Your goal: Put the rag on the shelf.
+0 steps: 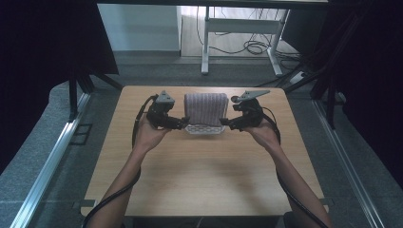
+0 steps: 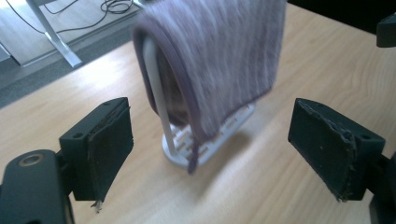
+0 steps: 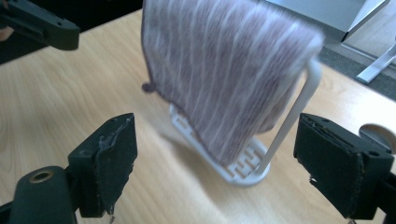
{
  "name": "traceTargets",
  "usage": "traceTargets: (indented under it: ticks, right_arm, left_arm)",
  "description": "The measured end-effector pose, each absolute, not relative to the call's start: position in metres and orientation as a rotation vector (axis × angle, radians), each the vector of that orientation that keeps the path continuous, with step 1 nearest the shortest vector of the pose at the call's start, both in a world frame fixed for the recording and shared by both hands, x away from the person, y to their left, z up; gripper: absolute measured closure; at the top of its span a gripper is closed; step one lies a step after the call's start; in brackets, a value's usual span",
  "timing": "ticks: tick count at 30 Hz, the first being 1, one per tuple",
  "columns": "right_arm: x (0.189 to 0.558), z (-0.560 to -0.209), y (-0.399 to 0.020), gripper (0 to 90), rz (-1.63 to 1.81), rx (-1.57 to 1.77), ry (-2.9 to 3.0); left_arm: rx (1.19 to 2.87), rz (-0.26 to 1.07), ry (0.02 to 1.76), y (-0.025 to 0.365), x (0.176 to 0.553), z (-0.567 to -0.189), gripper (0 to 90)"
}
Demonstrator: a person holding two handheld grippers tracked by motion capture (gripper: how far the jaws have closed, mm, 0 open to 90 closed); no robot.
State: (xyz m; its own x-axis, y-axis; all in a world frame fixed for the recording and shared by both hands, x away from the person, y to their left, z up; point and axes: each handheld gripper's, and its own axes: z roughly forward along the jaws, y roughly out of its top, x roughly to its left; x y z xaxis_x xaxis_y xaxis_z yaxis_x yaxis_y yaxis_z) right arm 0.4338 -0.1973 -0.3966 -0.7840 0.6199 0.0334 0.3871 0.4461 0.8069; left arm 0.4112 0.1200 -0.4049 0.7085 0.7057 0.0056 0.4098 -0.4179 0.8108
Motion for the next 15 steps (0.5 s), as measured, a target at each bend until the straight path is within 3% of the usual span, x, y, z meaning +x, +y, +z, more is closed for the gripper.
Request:
traceTargets:
  ticks: [15]
  right_arm:
    - [0.396, -0.456, -0.204, 13.7, 1.204, 0.898, 2.496]
  left_arm:
    - [2.107, 0.436, 0.838, 0.127, 0.359, -0.456, 13.9]
